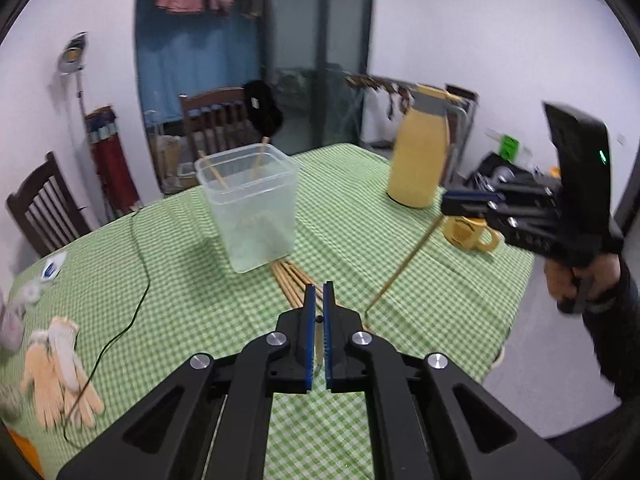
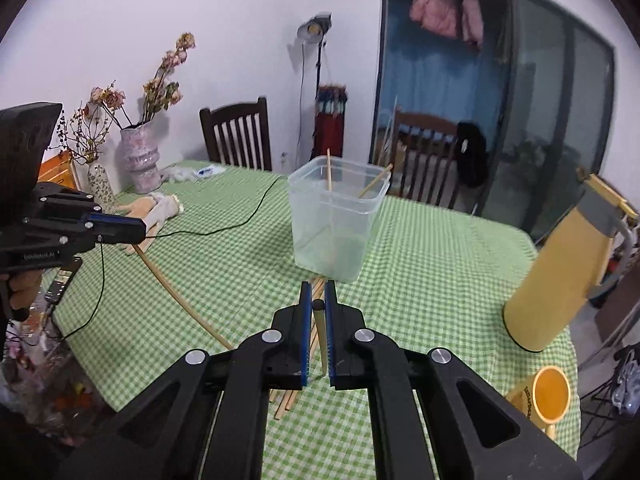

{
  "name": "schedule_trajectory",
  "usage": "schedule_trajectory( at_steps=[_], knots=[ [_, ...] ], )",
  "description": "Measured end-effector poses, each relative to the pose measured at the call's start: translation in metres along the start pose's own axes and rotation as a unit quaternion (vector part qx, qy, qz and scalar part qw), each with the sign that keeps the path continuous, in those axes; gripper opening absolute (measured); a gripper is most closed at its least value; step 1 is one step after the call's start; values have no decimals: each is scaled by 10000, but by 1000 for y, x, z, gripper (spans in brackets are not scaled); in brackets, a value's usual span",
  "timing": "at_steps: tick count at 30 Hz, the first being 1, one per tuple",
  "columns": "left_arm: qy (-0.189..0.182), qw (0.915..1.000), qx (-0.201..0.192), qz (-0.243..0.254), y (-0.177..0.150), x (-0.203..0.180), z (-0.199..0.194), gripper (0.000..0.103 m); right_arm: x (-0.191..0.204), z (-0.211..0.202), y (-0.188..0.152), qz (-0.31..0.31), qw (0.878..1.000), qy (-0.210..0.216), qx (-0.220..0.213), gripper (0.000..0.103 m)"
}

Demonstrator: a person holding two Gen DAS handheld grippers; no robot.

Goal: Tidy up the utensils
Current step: 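Lift the chopstick with the left tool over the clear container, then lower both held chopsticks into the clear container and open both tools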

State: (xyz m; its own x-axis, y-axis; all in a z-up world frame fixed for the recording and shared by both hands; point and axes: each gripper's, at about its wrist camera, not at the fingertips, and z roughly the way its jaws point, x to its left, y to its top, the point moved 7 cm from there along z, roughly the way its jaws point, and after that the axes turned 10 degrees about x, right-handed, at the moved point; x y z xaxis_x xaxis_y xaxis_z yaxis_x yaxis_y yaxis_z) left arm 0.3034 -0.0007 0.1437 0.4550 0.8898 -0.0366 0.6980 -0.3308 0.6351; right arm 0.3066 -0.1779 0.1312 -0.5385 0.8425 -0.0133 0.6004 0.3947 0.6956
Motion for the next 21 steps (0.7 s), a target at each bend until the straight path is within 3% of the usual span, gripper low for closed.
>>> schedule_trajectory(
  at_steps=[5,7,11,21],
  knots=[
    [-147,9990,411,47,17,12,9,1,-10,6,12,-64,9973,366,636,6],
    [-592,9963,629,-31,19,17,11,1,-11,7,15,-155,9950,433,887,6],
    [-880,9920,881,-214,14,25,13,1,-16,6,14,-216,9904,518,1260,6],
    [-541,9933,1003,-186,18,43,9,0,-24,19,35,-364,9879,442,1445,6]
  ],
)
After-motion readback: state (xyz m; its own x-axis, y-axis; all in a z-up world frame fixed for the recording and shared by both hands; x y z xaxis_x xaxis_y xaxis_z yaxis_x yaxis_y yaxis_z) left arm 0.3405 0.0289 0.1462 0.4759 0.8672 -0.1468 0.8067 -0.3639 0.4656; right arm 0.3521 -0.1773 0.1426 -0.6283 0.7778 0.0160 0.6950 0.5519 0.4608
